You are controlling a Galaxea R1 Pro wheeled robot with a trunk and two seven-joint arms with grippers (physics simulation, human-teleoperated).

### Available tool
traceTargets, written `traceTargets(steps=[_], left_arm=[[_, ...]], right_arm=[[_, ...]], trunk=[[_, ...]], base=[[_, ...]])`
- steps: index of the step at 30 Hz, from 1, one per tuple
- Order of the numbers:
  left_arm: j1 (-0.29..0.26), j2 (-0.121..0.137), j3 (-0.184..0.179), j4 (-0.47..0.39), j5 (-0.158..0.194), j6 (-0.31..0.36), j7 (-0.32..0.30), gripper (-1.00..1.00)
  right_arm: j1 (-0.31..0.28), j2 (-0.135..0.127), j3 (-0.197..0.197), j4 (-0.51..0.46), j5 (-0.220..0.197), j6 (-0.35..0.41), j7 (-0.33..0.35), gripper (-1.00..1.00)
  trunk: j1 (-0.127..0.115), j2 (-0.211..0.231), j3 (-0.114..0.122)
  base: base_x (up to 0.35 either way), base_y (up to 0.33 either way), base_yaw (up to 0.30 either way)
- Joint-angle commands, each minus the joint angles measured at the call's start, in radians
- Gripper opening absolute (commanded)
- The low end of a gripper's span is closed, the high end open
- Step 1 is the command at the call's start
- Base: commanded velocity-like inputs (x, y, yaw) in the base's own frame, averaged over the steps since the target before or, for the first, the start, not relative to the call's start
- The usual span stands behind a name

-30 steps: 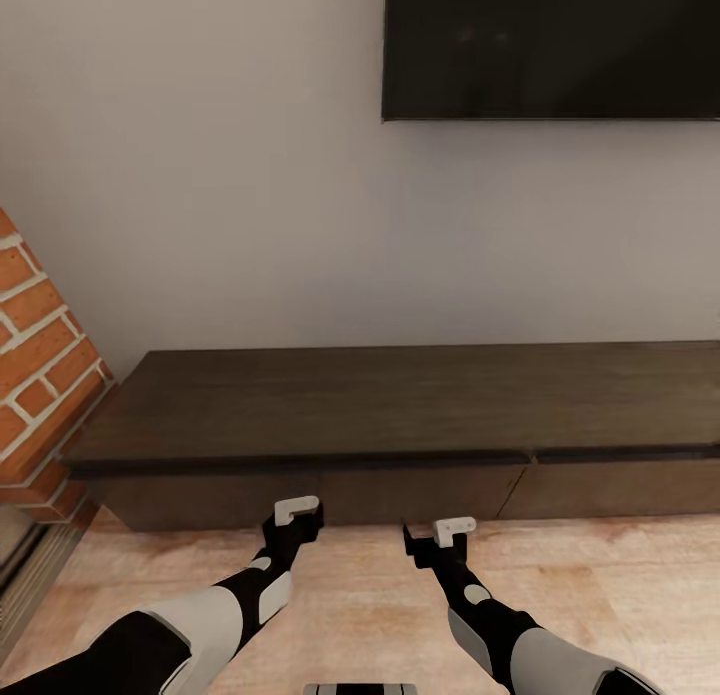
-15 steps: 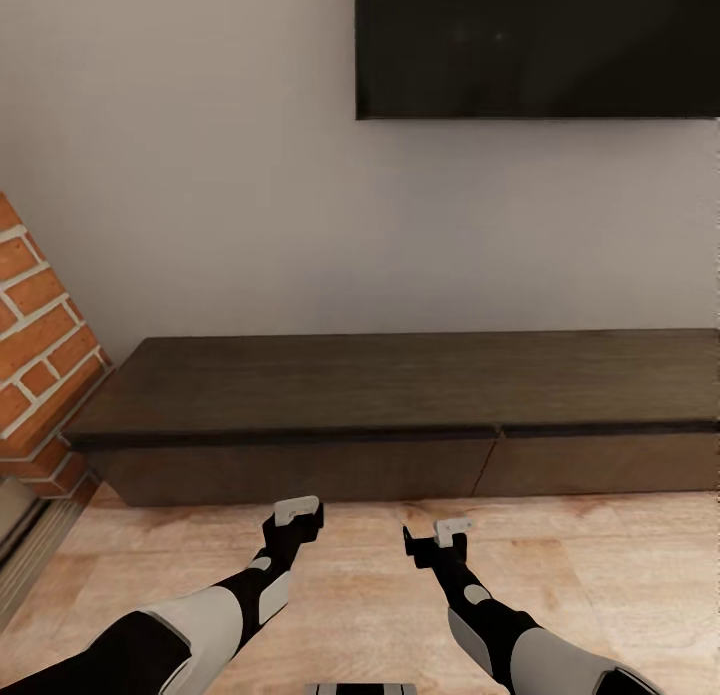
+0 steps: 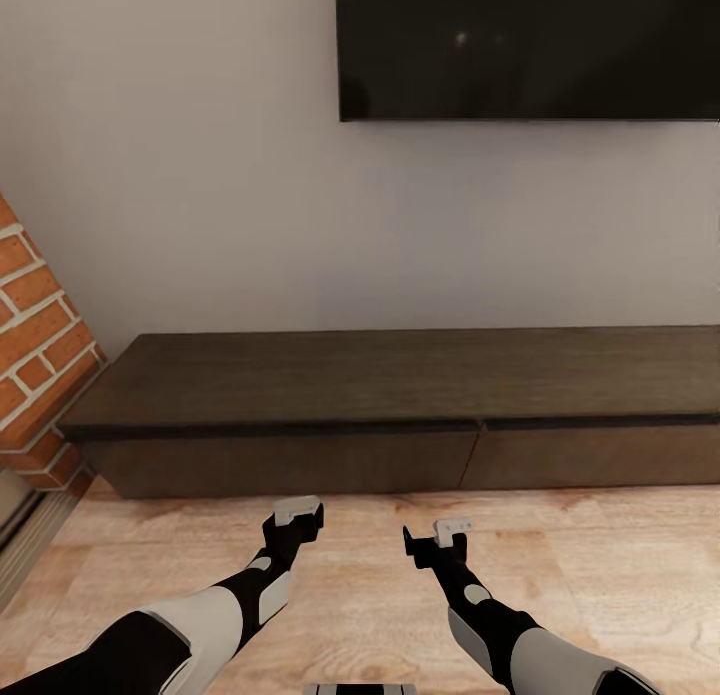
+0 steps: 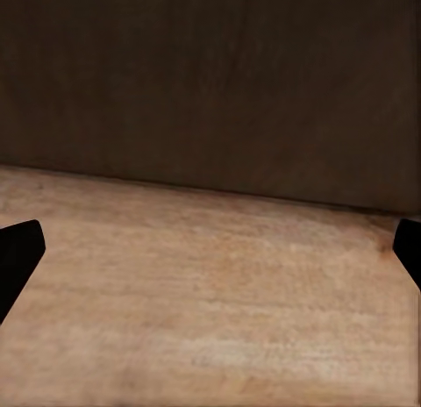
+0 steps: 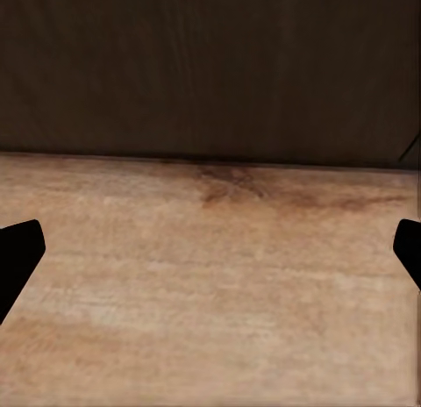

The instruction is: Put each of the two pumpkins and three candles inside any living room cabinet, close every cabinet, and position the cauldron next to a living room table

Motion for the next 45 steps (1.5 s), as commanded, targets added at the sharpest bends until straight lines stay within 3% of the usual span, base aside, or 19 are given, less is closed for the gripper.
traceTargets(steps=[1,45], left_arm=[[-0.001,-0.001,-0.008,0.004,0.004,-0.006,0.002,1.0],[-0.001,-0.001,-0.007,0.001,0.01,-0.008,-0.003,1.0]], right_arm=[[-0.001,0.0,0.009,0.0,-0.003,-0.002,-0.007,1.0],[-0.001,0.0,0.01,0.0,0.0,-0.001,-0.008,1.0]], trunk=[[0.0,0.0,0.001],[0.0,0.0,0.069]], base=[[-0.007,-0.015,0.0],[0.0,-0.001,0.0]])
